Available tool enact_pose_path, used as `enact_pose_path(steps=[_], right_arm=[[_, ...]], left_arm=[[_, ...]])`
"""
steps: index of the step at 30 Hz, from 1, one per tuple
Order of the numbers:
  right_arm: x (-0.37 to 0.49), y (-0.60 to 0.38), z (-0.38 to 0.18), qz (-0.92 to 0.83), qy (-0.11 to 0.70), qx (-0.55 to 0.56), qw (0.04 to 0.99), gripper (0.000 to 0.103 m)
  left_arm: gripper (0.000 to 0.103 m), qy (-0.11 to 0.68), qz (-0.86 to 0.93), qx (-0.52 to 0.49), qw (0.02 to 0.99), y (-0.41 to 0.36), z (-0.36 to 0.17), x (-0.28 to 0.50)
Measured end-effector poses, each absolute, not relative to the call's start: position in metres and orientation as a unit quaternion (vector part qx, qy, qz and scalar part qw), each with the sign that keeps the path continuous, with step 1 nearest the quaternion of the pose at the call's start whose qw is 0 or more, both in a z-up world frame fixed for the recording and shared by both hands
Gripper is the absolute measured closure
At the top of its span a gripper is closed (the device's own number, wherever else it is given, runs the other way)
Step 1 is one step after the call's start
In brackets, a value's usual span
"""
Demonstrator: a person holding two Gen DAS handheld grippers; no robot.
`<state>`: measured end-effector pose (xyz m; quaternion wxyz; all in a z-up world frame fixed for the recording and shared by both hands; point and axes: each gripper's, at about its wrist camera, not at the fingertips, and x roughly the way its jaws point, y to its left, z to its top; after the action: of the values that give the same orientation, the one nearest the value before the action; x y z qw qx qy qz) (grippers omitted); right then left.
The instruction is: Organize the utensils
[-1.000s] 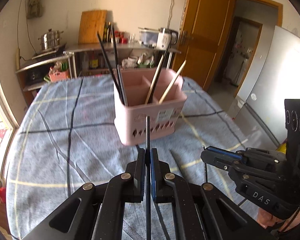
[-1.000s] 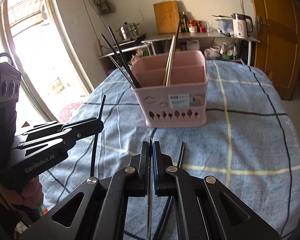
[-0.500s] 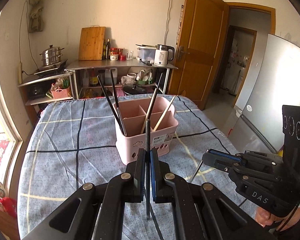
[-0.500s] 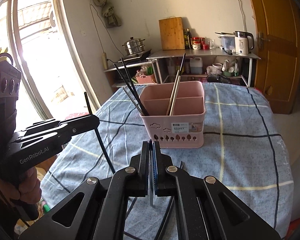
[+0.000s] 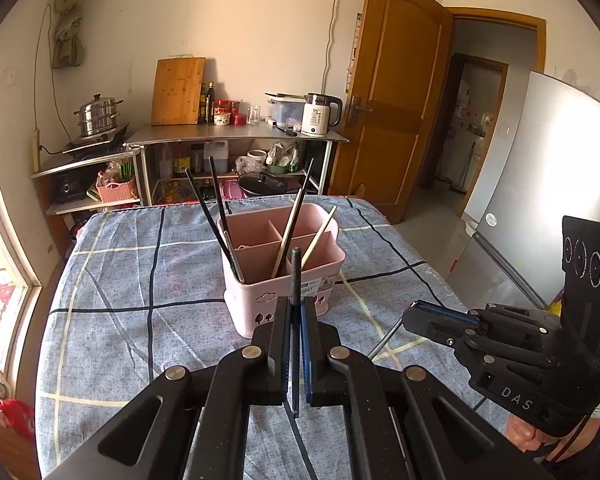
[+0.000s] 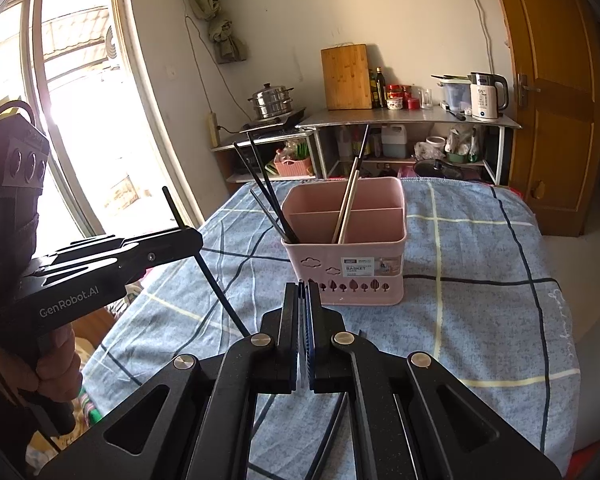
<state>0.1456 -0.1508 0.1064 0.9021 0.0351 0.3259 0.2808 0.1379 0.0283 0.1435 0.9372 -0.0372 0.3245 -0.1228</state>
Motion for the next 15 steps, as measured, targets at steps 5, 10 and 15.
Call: enact_pose_path(steps=[5, 10, 15], right_arm=[[0.149, -0.153, 0.113, 0.283, 0.319, 0.038, 0.904, 0.100], [0.155, -0.154, 0.129, 0.284, 0.303, 0.035, 0.909, 0.100], [0.167, -0.153, 0.153, 0.281, 0.275, 0.029, 0.919, 0.100]], left_arm=[[0.099, 0.319, -0.126, -0.040, 0.939, 0.031, 0.154, 0.142], [0.099, 0.305, -0.131, -0.036, 0.943, 0.034, 0.174, 0.149], [0.099, 0.285, -0.131, -0.036, 0.949, 0.038, 0.201, 0.163]])
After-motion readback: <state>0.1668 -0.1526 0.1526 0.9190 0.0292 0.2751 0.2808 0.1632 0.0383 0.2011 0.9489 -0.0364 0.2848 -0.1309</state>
